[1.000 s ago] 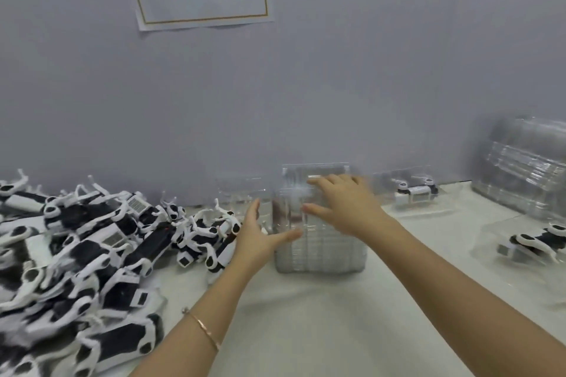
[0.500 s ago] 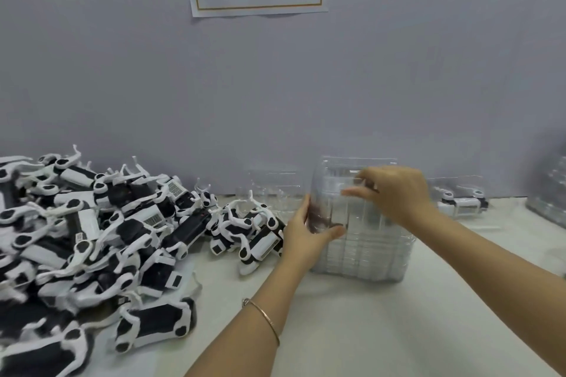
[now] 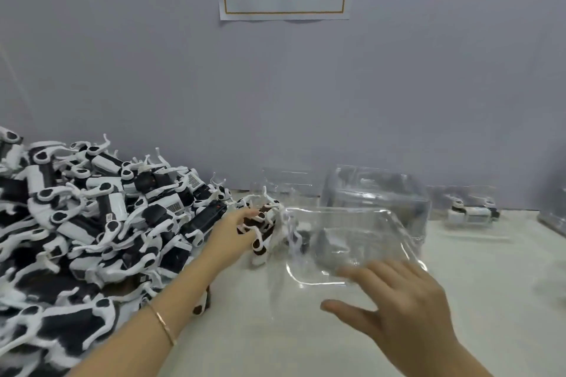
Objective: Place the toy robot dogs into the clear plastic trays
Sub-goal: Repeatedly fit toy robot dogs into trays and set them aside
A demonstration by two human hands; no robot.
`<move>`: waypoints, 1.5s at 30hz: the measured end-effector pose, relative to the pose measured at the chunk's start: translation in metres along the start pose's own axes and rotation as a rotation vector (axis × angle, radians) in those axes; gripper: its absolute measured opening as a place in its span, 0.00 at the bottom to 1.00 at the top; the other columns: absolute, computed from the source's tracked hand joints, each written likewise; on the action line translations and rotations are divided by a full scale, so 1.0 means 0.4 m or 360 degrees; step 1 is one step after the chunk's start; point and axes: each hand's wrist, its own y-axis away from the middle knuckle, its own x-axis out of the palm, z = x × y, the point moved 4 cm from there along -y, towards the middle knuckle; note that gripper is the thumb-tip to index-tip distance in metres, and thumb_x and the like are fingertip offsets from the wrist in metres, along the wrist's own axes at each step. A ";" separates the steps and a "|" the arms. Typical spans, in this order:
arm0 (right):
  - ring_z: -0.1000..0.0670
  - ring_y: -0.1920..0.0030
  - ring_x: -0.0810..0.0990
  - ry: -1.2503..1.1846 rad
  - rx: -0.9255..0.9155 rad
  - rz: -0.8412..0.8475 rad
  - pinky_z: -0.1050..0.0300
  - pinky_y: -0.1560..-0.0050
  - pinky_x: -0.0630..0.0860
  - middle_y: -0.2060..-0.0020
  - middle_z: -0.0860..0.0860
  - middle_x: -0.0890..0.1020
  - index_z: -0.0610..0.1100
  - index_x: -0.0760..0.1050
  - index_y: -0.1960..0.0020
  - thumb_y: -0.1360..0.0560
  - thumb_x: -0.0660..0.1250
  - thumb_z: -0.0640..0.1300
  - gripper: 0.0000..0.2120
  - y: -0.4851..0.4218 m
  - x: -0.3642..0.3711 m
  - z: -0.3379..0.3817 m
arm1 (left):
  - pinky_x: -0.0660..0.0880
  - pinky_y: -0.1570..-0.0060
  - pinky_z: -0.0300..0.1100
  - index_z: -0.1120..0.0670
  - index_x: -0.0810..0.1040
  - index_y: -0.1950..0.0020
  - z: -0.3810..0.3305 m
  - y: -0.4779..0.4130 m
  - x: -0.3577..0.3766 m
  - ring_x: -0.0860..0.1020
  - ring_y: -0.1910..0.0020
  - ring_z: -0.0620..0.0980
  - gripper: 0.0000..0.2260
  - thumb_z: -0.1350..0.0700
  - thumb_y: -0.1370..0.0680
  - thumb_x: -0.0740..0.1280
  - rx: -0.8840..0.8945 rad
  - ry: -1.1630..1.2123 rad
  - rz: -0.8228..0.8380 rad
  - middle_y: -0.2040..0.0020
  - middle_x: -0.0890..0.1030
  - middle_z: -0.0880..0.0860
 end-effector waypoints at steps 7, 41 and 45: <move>0.54 0.73 0.78 -0.0001 0.0038 0.0394 0.62 0.69 0.72 0.74 0.59 0.78 0.53 0.84 0.65 0.27 0.53 0.69 0.28 0.113 0.160 0.119 | 0.67 0.46 0.37 0.50 0.75 0.33 0.062 0.015 0.013 0.74 0.41 0.45 0.20 0.60 0.25 0.67 -0.0014 -0.0447 0.0243 0.38 0.77 0.48; 0.41 0.32 0.71 -0.0010 0.0135 0.0377 0.39 0.33 0.65 0.31 0.46 0.74 0.51 0.71 0.31 0.33 0.76 0.50 0.32 -0.120 0.047 0.021 | 0.75 0.74 0.37 0.55 0.79 0.56 -0.198 0.201 0.002 0.76 0.76 0.47 0.17 0.42 0.23 0.65 -0.0467 0.1122 0.0632 0.70 0.79 0.53; 0.43 0.50 0.81 -0.0094 0.0237 0.0535 0.48 0.51 0.75 0.49 0.49 0.82 0.48 0.79 0.39 0.32 0.77 0.48 0.22 -0.110 0.072 -0.017 | 0.77 0.70 0.39 0.56 0.82 0.56 -0.179 0.205 0.020 0.79 0.71 0.49 0.30 0.28 0.33 0.65 -0.0412 0.1077 0.0711 0.62 0.84 0.55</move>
